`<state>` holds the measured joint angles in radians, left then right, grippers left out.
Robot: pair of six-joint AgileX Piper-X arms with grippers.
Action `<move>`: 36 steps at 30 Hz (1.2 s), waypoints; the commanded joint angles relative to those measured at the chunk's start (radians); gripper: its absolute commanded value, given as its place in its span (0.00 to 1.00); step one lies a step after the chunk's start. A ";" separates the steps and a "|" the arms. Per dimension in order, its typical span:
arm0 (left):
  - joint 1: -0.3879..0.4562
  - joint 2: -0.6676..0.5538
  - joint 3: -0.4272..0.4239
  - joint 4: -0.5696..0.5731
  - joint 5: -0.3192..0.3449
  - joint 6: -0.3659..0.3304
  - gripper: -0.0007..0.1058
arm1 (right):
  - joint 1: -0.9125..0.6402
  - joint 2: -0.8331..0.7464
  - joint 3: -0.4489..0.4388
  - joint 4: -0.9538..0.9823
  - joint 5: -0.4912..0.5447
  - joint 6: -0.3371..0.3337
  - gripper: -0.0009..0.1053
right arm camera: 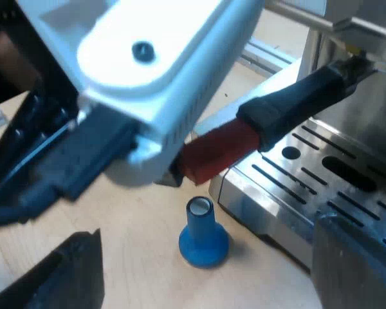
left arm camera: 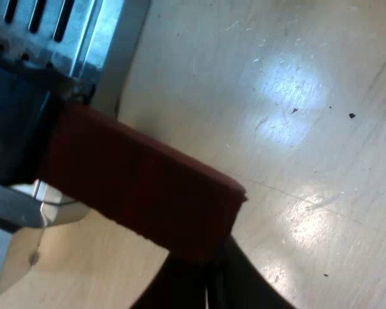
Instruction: Put the handle in the coffee machine
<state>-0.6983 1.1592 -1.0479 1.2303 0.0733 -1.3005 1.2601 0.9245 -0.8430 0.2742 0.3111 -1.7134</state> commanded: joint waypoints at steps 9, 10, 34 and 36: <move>-0.044 -0.009 -0.053 -0.182 0.199 0.060 0.01 | 0.003 -0.035 -0.008 0.022 0.028 -0.010 0.65; -0.044 -0.009 -0.053 -0.182 0.199 0.067 0.01 | 0.003 -0.035 -0.008 0.056 0.028 -0.010 0.65; 0.232 -0.149 -0.053 0.017 0.166 0.079 0.01 | 0.003 -0.035 -0.008 0.081 0.021 0.054 0.65; 0.251 -0.167 -0.053 0.025 0.166 0.079 0.01 | 0.003 -0.035 -0.008 0.081 0.021 0.054 0.65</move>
<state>-0.4488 0.9999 -1.0925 1.2448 0.2302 -1.2212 1.2601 0.8970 -0.8430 0.3495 0.3338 -1.6606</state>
